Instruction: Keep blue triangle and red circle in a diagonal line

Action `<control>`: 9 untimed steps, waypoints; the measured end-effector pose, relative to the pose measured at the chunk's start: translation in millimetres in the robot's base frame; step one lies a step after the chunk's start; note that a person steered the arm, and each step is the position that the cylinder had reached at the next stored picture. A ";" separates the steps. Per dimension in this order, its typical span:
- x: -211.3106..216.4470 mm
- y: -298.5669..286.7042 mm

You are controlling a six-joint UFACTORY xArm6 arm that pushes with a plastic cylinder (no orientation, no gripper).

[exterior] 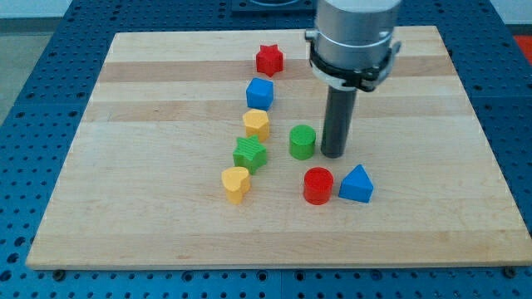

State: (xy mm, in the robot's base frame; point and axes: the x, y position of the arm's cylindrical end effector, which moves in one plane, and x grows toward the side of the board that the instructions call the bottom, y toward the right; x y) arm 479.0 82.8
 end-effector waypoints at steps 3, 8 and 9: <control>96.3 96.9; 72.3 -38.9; 53.8 -45.5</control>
State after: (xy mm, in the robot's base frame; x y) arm 532.8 37.2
